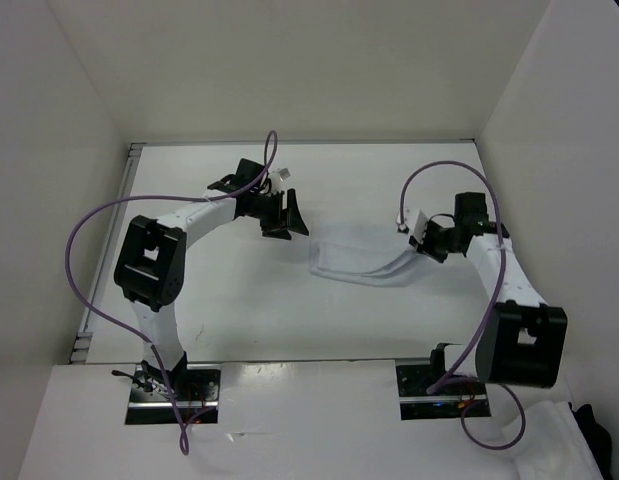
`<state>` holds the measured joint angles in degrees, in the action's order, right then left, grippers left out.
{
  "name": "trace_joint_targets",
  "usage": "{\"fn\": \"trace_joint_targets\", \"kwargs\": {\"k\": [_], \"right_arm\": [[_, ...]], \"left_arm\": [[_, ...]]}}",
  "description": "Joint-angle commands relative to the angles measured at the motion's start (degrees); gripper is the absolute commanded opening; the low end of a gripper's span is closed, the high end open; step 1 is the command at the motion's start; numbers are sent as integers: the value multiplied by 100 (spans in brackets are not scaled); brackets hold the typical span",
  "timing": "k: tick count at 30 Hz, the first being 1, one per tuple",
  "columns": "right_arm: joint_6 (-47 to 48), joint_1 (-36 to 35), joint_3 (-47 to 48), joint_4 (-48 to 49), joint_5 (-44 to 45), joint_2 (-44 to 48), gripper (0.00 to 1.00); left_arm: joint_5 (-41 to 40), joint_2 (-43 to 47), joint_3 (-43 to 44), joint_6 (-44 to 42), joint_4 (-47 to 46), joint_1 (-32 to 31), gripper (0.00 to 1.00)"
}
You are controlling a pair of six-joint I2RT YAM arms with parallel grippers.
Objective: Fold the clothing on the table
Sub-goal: Fold the skirt
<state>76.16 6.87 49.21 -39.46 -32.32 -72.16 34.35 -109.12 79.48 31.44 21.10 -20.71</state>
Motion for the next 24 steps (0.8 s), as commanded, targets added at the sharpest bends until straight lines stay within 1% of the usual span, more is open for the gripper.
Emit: {"fn": "trace_joint_targets", "kwargs": {"k": [1,2,3,5,6,10,12,14,18,20,24], "right_arm": [[-1216,-55,702,71,-284,-753,1],[-1574,-55,1017,9,-284,-999,1],[-1769,15,1186,-61,-345,-1498,1],[-2112,68,1624,-176,-425,-1940,1],[-2297,129,1714,-237,-616,-2203,1],[-2658,183,1767,183,-1004,-2206,0],[-2895,183,1767,237,-1162,-2206,0],[-3106,235,1899,377,-1224,-2363,0],[-3913,700,1899,675,-1443,-2618,0],[-4213,815,1830,956,-1444,-2619,0],[-4556,877,1698,1072,-1296,-2741,0]], "left_arm": [[72,128,-12,-129,-10,32,73],[72,128,-12,-129,-10,32,73],[72,128,-12,-129,-10,32,73],[72,128,-12,-182,-10,84,73],[72,128,-12,-182,-10,85,73],[72,181,-64,-182,43,85,73],[72,242,-117,-182,43,85,73],[72,242,-169,-182,43,85,73],[125,242,-170,-129,95,85,73],[125,242,-170,-129,148,85,73],[125,242,-65,-129,201,85,73]]}}
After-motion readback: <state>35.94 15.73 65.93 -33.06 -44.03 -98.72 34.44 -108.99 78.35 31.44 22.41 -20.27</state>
